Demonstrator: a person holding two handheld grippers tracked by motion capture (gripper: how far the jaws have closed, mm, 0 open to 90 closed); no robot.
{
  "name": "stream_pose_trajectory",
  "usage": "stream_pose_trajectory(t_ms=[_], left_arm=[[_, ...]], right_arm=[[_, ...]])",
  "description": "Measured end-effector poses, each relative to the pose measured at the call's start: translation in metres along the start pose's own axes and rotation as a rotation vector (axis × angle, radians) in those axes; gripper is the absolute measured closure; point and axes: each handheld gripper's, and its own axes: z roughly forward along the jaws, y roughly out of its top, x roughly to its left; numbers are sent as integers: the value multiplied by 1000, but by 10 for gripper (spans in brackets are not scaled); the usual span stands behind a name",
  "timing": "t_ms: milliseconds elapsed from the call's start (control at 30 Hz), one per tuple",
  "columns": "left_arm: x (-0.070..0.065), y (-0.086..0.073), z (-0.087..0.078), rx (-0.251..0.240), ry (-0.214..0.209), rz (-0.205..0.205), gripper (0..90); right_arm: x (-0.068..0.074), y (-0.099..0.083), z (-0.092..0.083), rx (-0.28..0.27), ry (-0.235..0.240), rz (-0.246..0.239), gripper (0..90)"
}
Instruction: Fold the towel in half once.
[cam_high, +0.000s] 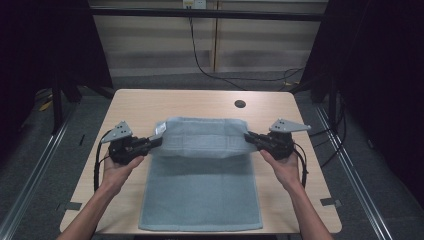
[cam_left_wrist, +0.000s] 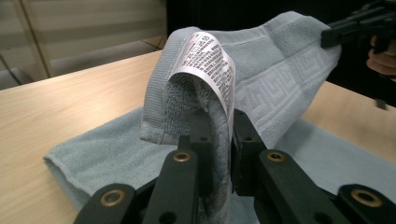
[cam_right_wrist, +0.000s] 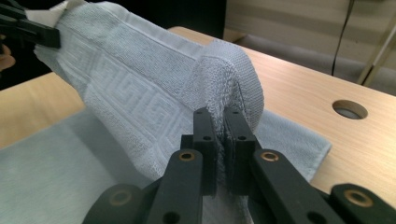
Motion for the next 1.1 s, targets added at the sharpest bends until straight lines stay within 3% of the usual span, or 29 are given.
stream_pose_trajectory(t_ms=[100,133,167,200,233,267,300,333,367,400,500,600,733,867,900,1000,1033,1067,1100], left_arm=[[-9,-5,-7,0,5,20,817],[-16,-13,-11,18,-21,32,814],[-19,-19,-12,45,-17,43,805],[-19,-19,-12,45,-17,43,800],[-23,-35,-12,82,-36,30,800],[-23,-35,-12,82,-36,30,799],[-26,-51,-9,134,-44,24,799],[-26,-51,-9,134,-44,24,798],[-27,-66,-4,177,-55,0,795],[-28,-72,-3,195,-62,4,795],[-35,-81,-5,241,-84,24,774],[-42,-88,-13,252,-101,29,754],[-50,-97,-22,288,-134,16,698],[-56,-98,-35,279,-161,19,609],[-56,-97,-46,241,-170,-4,583],[-53,-93,-56,203,-152,-6,552],[-48,-89,-61,165,-132,-22,548],[-48,-89,-61,165,-132,-22,543],[-41,-87,-60,146,-102,-39,544]], right_arm=[[12,-6,-11,-7,9,-12,856],[16,-9,-14,-5,15,-18,855],[20,-13,-16,-1,19,-21,854],[20,-13,-16,-1,19,-21,854],[27,-25,-18,25,48,-12,851],[27,-25,-18,25,48,-12,851],[34,-43,-16,78,61,-3,847],[34,-43,-16,78,61,-3,847],[41,-62,-11,146,79,2,831],[44,-71,-9,173,79,7,831],[49,-89,-10,216,103,21,805],[55,-98,-18,213,119,51,796],[66,-110,-33,227,153,49,740],[73,-114,-48,233,154,38,714],[76,-118,-59,228,151,53,678],[75,-121,-68,225,135,52,670],[72,-122,-77,197,130,83,654],[70,-122,-81,186,114,83,656],[68,-121,-84,177,102,86,654]])
